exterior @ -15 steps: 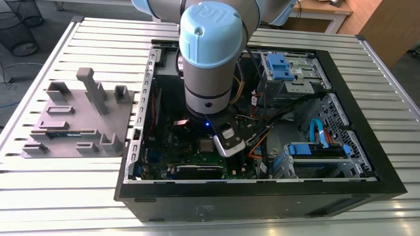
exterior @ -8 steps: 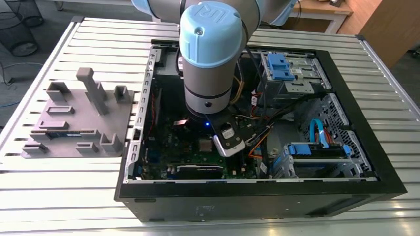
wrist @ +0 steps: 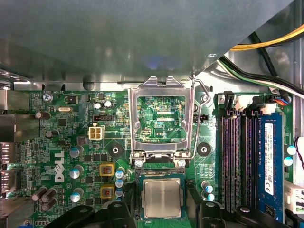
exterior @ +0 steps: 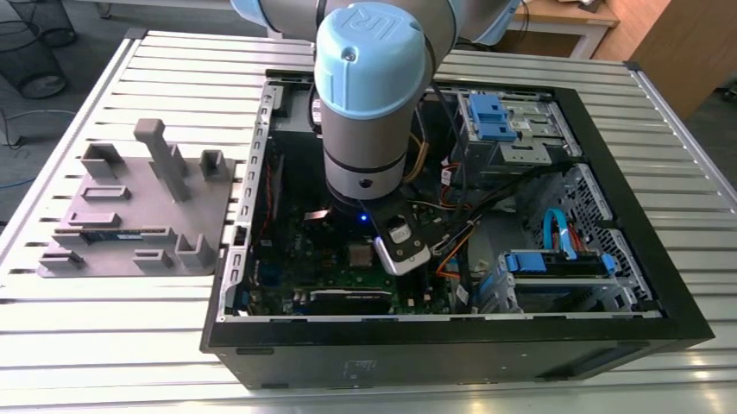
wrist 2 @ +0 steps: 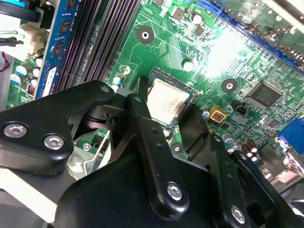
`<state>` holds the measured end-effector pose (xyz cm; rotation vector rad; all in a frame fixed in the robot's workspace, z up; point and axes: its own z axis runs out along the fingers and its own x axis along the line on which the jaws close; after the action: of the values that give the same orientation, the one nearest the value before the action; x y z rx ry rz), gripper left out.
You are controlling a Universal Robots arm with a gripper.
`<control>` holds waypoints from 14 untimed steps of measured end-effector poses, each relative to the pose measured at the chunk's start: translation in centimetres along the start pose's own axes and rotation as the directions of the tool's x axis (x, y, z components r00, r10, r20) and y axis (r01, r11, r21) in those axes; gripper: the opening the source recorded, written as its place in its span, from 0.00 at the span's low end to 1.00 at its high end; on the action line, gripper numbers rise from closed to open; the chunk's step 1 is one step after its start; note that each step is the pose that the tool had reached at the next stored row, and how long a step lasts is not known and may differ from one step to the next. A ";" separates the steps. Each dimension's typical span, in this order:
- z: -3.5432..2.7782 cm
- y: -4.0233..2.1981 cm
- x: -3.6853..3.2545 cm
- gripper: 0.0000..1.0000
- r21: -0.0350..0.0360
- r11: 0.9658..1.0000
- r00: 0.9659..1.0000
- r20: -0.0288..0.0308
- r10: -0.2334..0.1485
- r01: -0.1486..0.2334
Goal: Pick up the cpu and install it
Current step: 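Place the cpu into insertion slot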
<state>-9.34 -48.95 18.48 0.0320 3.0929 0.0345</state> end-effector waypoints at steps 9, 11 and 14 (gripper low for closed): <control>-0.22 0.01 -0.01 0.51 0.000 1.000 1.000 0.000 0.000 0.000; -0.24 0.01 -0.02 0.51 -0.001 1.000 1.000 0.000 0.000 0.000; -0.34 0.01 -0.02 0.51 0.000 1.000 1.000 0.000 0.000 0.000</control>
<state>-9.33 -48.95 18.83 0.0320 3.0927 0.0351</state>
